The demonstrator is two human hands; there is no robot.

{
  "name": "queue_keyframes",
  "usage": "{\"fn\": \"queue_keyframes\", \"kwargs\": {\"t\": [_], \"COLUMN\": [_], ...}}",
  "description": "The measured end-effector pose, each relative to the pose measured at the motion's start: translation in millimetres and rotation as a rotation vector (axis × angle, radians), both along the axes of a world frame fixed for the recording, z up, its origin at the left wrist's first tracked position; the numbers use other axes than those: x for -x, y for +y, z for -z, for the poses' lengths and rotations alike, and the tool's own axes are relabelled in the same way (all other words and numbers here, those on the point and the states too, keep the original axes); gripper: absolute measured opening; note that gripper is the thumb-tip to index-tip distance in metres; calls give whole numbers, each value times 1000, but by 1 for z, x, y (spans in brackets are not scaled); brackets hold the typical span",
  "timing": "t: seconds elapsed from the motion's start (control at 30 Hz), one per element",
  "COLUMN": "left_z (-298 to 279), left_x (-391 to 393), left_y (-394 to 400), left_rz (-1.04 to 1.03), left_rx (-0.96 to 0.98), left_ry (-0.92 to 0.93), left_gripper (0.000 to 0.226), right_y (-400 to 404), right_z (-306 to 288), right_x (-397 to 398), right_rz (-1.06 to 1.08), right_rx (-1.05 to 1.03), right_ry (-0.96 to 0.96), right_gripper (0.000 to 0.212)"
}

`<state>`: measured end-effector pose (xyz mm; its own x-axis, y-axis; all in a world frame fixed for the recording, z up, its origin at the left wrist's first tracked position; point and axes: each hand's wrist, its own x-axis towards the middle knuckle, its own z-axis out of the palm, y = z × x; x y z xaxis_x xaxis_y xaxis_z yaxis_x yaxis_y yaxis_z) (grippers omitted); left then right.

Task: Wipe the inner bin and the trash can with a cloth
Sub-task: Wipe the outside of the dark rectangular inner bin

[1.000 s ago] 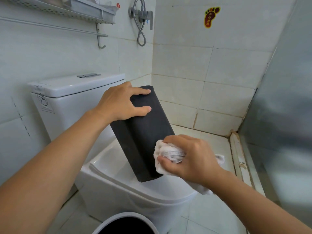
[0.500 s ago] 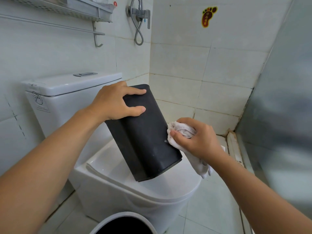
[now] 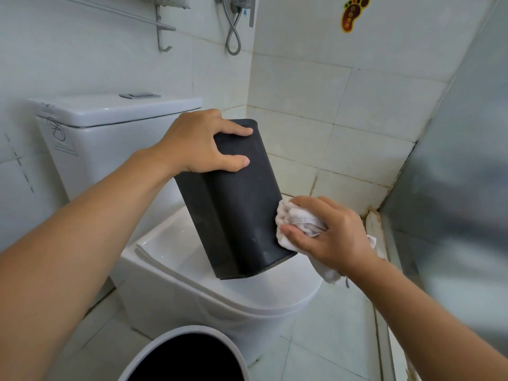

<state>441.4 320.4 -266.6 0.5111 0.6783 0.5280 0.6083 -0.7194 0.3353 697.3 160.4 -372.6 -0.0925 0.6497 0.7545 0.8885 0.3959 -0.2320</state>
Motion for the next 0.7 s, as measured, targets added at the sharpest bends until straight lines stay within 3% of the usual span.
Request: {"fn": "queue_keyframes", "kwargs": {"t": [0.37,0.5,0.63,0.7], "left_z": [1,-1,-3,-3], "left_x": [3,-4,-1,-2], "left_y": [1,0,4,3], "left_rz": [1,52,52,51], "left_rx": [3,6,58,59], "left_ry": [-21,-14,-20,-20], "left_gripper": [69,65,59,57], "right_y": [16,2,-17,-22], "right_z": [-23,-24,-19,-20], "right_x": [46,43,42,43], "right_rz": [69,15,-91,-94], "right_rx": [-244,-190,-32,-11], "right_ry": [-167,-248,-393,-433], "right_gripper": [42,47,74,74]}}
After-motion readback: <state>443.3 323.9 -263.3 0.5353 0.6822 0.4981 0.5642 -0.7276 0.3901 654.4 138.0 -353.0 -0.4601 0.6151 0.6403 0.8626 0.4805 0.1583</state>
